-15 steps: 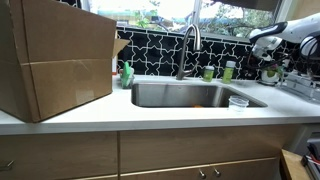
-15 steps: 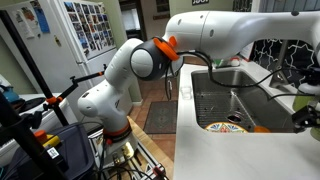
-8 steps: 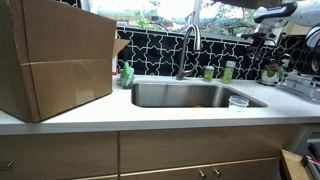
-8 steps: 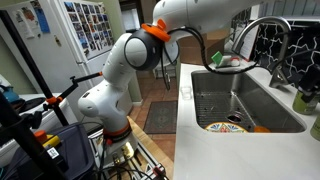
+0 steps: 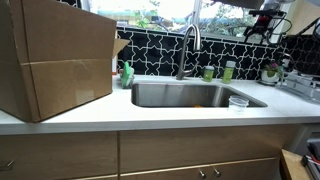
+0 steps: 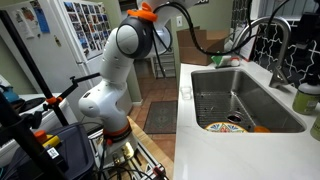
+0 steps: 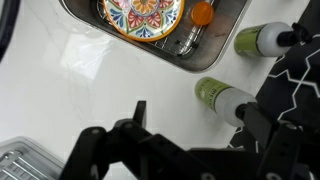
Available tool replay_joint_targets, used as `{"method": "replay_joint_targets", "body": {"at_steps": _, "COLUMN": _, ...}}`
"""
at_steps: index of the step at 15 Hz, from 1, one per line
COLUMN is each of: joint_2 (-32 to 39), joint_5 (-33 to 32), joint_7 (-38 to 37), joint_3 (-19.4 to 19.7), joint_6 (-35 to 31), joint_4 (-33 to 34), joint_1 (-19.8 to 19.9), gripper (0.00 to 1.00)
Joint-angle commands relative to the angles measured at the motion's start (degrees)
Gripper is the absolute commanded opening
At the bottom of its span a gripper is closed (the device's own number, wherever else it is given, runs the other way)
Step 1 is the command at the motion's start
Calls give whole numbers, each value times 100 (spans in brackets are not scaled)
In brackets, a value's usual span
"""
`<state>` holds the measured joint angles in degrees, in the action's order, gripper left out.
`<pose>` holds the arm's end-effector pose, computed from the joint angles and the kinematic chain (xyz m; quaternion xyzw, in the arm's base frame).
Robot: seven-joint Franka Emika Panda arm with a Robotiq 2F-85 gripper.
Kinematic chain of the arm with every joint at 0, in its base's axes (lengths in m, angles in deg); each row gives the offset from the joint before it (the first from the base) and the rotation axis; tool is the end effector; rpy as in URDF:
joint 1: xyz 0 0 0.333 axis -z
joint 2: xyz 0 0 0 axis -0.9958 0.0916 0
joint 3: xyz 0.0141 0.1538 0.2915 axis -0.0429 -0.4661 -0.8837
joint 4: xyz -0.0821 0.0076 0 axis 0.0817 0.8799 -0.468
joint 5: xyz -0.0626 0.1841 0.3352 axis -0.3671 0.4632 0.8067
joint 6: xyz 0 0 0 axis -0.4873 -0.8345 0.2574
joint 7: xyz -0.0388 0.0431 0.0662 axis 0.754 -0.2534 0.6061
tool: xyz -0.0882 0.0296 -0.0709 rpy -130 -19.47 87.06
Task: Pour some liquid from the bottle on the right into the sink
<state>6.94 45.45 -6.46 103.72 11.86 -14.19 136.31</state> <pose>0.3845 -0.5620 0.6352 -0.5710 0.8161 -0.0076 0.0887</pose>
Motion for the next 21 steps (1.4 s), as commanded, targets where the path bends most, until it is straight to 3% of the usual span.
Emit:
{"method": "replay_joint_targets", "body": {"at_steps": 1, "joint_2": 37, "joint_5": -176, "joint_7": 972, "joint_3": -90, "joint_6": 156, "joint_4": 185, "joint_1": -104, "gripper": 100}}
{"method": "replay_joint_targets", "body": {"at_steps": 9, "joint_2": 77, "joint_5": -725, "joint_7": 3162, "joint_3": -53, "joint_6": 170, "joint_4": 182, "joint_1": -526, "gripper": 100}}
{"method": "replay_joint_targets", "body": {"at_steps": 12, "joint_2": 89, "joint_5": -995, "joint_7": 3666, "joint_3": -28, "joint_6": 93, "joint_4": 164, "joint_1": -652, "gripper": 100}}
{"method": "replay_joint_targets", "body": {"at_steps": 21, "joint_2": 83, "joint_5": -1014, "joint_7": 3644, "joint_3": -55, "joint_6": 12, "joint_4": 86, "joint_1": -681, "gripper": 100}}
